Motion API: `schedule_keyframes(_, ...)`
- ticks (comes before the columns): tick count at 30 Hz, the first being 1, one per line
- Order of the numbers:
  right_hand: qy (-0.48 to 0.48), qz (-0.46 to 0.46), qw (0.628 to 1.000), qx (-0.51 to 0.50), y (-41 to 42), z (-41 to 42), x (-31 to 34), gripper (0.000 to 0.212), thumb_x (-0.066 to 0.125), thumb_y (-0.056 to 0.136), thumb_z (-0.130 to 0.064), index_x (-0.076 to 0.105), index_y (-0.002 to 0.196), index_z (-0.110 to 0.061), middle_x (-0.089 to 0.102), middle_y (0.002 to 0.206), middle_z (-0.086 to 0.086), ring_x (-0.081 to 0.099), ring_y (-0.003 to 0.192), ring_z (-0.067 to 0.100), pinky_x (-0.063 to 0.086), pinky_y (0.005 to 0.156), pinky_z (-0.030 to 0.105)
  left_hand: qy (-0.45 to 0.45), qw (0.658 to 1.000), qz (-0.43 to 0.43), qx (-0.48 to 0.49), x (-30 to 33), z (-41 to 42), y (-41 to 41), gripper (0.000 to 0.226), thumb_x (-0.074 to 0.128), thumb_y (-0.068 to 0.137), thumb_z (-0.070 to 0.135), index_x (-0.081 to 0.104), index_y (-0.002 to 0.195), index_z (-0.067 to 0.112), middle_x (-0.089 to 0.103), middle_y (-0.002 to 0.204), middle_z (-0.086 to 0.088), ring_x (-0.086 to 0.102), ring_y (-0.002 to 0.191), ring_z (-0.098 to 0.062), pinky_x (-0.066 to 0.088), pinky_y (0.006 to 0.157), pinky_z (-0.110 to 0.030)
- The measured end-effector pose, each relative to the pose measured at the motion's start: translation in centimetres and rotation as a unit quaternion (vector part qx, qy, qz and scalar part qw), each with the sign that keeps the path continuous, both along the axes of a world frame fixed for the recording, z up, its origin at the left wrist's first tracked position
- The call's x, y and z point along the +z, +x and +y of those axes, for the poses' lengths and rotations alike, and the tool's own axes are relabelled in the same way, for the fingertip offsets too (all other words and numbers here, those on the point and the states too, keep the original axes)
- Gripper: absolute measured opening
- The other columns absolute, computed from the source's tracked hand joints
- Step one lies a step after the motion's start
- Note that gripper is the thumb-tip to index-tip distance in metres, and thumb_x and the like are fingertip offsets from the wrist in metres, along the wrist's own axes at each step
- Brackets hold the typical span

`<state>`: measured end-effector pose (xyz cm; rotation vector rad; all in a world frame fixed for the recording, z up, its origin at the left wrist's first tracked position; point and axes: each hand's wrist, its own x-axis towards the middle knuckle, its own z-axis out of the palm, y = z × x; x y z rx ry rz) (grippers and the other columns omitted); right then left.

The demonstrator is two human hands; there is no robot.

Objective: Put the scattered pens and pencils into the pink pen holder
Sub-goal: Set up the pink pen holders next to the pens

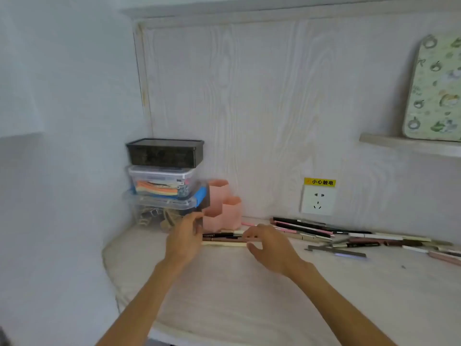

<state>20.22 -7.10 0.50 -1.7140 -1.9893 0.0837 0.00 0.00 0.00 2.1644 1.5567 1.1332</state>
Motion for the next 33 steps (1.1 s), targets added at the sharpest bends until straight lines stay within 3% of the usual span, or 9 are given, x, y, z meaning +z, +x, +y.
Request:
schedule_keyframes(3, 0.023, -0.012, 1.000, 0.013, 0.4, 1.7, -1.4, 0.023, 0.055, 0.089, -0.031, 0.061, 0.111, -0.029, 0.060, 0.110, -0.006, 0.050, 0.103, 0.014, 0.040, 0.084, 0.026, 0.037, 0.997, -0.064, 0.010, -0.9, 1.8, 1.4, 0.034, 0.051, 0.092, 0.009, 0.055, 0.125, 0.017, 0.063, 0.119, -0.002, 0.059, 0.104, -0.019, 0.047, 0.079, -0.027)
schedule_keyframes(10, 0.012, 0.022, 0.999, 0.026, 2.0, 4.3, -3.0, 0.011, 0.064, 0.082, -0.039, 0.068, 0.090, -0.032, 0.051, 0.093, -0.014, 0.044, 0.091, 0.008, 0.036, 0.079, 0.023, 0.031, 0.999, -0.042, 0.003, -2.5, 4.1, 3.9, 0.042, 0.042, 0.097, 0.027, 0.039, 0.138, 0.015, 0.046, 0.141, -0.004, 0.042, 0.129, -0.021, 0.036, 0.103, -0.034)
schedule_keyframes(14, 0.033, 0.158, 0.987, 0.002, 3.8, 4.4, -2.7, 0.007, 0.066, 0.083, -0.025, 0.066, 0.081, -0.032, 0.059, 0.092, -0.009, 0.050, 0.091, 0.005, 0.035, 0.079, 0.012, 0.006, 0.996, -0.084, -0.005, -2.0, 5.2, 4.7, 0.049, 0.042, 0.096, 0.038, 0.034, 0.140, 0.018, 0.046, 0.140, -0.003, 0.046, 0.125, -0.019, 0.038, 0.099, -0.032)
schedule_keyframes(16, 0.048, 0.284, 0.957, -0.026, 4.5, 4.2, -1.8, 0.007, 0.063, 0.085, -0.018, 0.065, 0.082, -0.024, 0.065, 0.089, -0.004, 0.057, 0.084, 0.004, 0.040, 0.077, 0.010, -0.018, 0.991, -0.134, -0.007, -2.3, 5.4, 5.1, 0.052, 0.046, 0.095, 0.030, 0.030, 0.143, 0.017, 0.044, 0.141, -0.004, 0.047, 0.125, -0.020, 0.037, 0.098, -0.030)
schedule_keyframes(19, 0.090, 0.469, 0.878, -0.037, 5.0, 3.9, -0.1, 0.006, 0.055, 0.090, -0.011, 0.061, 0.089, -0.012, 0.068, 0.084, 0.008, 0.066, 0.072, 0.007, 0.051, 0.068, 0.015, -0.070, 0.978, -0.198, 0.001, -2.8, 5.6, 5.3, 0.057, 0.049, 0.095, 0.027, 0.026, 0.145, 0.017, 0.043, 0.143, -0.004, 0.045, 0.127, -0.024, 0.036, 0.101, -0.034)
schedule_keyframes(22, 0.161, 0.572, 0.801, -0.072, 4.9, 3.5, 1.5, 0.010, 0.051, 0.092, -0.011, 0.059, 0.097, -0.010, 0.067, 0.088, 0.007, 0.069, 0.071, 0.006, 0.054, 0.067, 0.012, -0.086, 0.979, -0.186, 0.015, -3.2, 5.8, 5.0, 0.050, 0.049, 0.093, 0.037, 0.036, 0.139, 0.021, 0.051, 0.135, -0.002, 0.049, 0.122, -0.025, 0.041, 0.093, -0.034)
schedule_keyframes(25, 0.212, 0.571, 0.791, -0.061, 4.0, 3.9, 2.9, 0.011, 0.049, 0.094, -0.012, 0.059, 0.095, -0.017, 0.063, 0.089, 0.003, 0.070, 0.078, 0.010, 0.055, 0.076, 0.017, -0.071, 0.987, -0.142, 0.005, -3.3, 5.6, 4.9, 0.047, 0.049, 0.092, 0.043, 0.042, 0.133, 0.023, 0.058, 0.126, 0.000, 0.055, 0.114, -0.023, 0.043, 0.085, -0.031)
schedule_keyframes(28, 0.253, 0.493, 0.830, -0.064, 2.1, 5.4, 4.3, 0.014, 0.047, 0.095, -0.011, 0.055, 0.105, -0.014, 0.062, 0.088, 0.002, 0.068, 0.079, 0.010, 0.054, 0.075, 0.016, -0.046, 0.993, -0.106, -0.017, -3.1, 5.1, 5.0, 0.044, 0.049, 0.090, 0.047, 0.046, 0.129, 0.026, 0.061, 0.119, 0.003, 0.056, 0.109, -0.019, 0.041, 0.079, -0.027)
schedule_keyframes(33, 0.337, 0.312, 0.882, -0.106, 0.0, 9.0, 7.0, 0.022, 0.045, 0.095, -0.017, 0.041, 0.116, -0.017, 0.064, 0.091, 0.003, 0.063, 0.079, 0.012, 0.050, 0.071, 0.021, 0.015, 0.999, -0.047, -0.010, -3.0, 4.6, 4.9, 0.048, 0.045, 0.090, 0.053, 0.046, 0.131, 0.027, 0.057, 0.126, 0.008, 0.051, 0.115, -0.012, 0.041, 0.085, -0.025)
